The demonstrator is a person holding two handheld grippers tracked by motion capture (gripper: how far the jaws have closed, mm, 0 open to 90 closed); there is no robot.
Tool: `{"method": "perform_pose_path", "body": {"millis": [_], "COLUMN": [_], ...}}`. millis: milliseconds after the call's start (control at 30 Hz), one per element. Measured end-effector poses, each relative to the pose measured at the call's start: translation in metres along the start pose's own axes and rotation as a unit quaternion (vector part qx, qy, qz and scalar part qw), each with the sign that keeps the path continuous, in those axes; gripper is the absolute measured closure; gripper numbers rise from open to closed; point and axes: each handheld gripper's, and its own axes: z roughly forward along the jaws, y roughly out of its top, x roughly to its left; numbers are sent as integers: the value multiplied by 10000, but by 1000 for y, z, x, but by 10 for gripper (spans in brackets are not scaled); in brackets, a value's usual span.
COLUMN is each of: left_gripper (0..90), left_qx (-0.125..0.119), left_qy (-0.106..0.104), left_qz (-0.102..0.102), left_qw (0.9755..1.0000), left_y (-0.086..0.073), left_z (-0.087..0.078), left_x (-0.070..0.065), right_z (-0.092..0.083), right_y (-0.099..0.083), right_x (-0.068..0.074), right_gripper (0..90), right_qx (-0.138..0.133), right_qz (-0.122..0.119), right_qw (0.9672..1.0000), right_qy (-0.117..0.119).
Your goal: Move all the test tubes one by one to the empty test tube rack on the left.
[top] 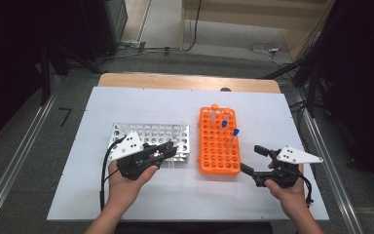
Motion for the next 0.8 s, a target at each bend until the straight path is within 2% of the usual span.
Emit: {"method": "perform_pose_path", "body": {"millis": [133, 400, 633, 800], "left_gripper": [763, 763, 763, 763], "left_qx": [-34, -97, -144, -159], "left_qy": [69, 208, 347, 472], "left_qz": [-9, 2, -3, 2], "left_qw": [10000, 9997, 9993, 9988], "left_y": [3, 12, 21, 27], "left_z": [0, 3, 4, 7], "left_x": [5, 17, 32, 42], "right_z": [-2, -4, -6, -6], "right_y": [-4, -11, -13, -14], "right_x": [-7, -22, -27, -28], "right_gripper": [77, 18, 0, 0], "right_qx": [65, 89, 124, 171], "right_qz": [-33, 124, 193, 158], "right_qw": [10000, 9999, 9997, 9997], "right_qy": [-12, 28, 131, 72]}}
